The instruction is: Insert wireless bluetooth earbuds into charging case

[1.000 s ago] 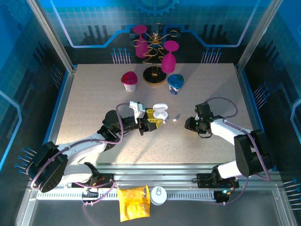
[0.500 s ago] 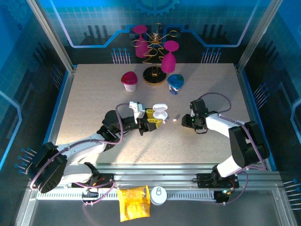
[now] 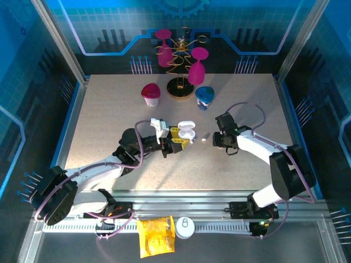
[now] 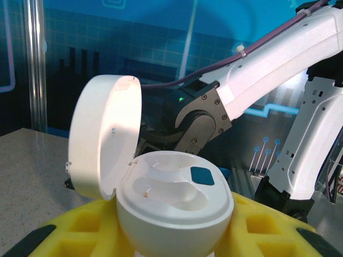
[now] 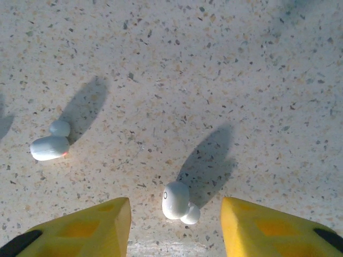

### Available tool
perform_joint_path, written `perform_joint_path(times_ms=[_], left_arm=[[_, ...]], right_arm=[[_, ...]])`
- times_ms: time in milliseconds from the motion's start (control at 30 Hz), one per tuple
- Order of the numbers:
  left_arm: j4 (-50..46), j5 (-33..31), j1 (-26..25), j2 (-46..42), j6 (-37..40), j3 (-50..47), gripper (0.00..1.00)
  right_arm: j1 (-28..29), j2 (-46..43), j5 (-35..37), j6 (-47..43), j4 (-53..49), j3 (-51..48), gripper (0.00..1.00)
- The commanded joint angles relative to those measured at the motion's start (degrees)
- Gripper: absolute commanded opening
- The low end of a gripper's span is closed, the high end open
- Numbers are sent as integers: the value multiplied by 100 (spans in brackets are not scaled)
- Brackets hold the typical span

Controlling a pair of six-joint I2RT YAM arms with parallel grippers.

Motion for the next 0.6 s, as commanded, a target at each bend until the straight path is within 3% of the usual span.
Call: perform_joint_path(times_ms=[0,167,567], left_arm=[[21,-46,55,-172,200,-101,26],[16,-64,62,-236,221,-134,26],[-23,-108,56,-313,218,-180,26]], right_arm=[[185,211,473,-97,-466,384,44],[360,590,739,-266,-699,650,35],[506,1355,1031,-419,-1030,1069,26]])
